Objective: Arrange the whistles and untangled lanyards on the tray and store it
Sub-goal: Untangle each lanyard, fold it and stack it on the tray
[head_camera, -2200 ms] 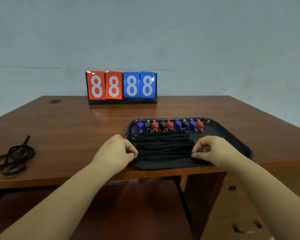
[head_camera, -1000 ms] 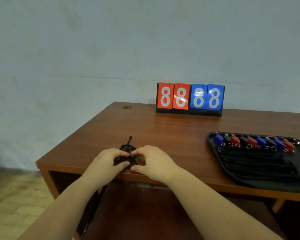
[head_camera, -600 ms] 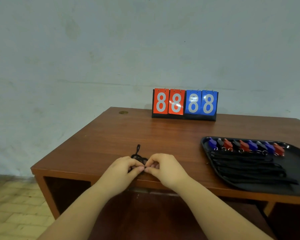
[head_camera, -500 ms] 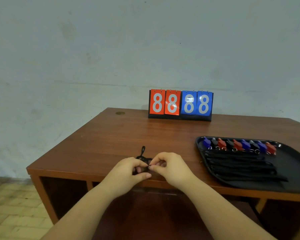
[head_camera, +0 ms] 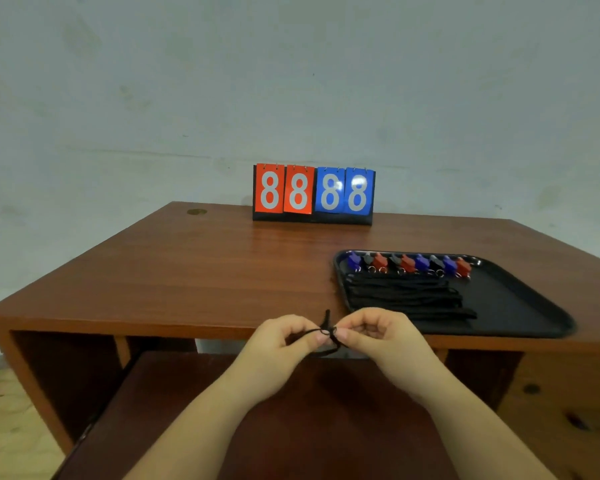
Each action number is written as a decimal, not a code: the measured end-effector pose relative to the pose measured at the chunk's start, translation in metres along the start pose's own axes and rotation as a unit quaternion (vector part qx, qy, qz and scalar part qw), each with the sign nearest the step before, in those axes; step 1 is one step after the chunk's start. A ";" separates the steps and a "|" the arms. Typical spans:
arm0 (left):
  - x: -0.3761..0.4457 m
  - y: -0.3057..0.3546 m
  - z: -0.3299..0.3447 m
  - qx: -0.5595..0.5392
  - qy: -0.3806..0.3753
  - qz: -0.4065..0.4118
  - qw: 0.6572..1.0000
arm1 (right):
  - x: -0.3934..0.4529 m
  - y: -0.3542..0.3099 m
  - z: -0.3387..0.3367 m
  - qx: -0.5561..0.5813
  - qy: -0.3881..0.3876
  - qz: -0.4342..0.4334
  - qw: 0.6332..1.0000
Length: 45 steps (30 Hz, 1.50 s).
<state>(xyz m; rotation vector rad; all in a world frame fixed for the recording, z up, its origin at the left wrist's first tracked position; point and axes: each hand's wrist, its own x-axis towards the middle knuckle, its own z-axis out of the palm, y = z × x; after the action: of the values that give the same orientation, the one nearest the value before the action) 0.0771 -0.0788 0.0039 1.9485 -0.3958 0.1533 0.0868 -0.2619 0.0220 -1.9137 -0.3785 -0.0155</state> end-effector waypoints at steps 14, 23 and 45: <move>-0.029 -0.033 0.038 -0.012 -0.029 -0.027 0.999 | -0.040 0.057 0.020 0.053 0.001 0.055 0.997; -0.032 -0.031 0.040 -0.025 -0.024 -0.063 0.997 | -0.041 0.061 0.021 0.038 0.020 0.045 0.998; -0.031 -0.035 0.030 0.027 0.126 -0.008 0.992 | -0.041 0.056 0.014 0.217 -0.018 0.091 0.972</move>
<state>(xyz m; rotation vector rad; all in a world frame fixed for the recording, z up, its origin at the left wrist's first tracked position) 0.0574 -0.0874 -0.0478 1.9557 -0.2112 0.4003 0.0604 -0.2775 -0.0420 -1.5084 -0.2075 0.2070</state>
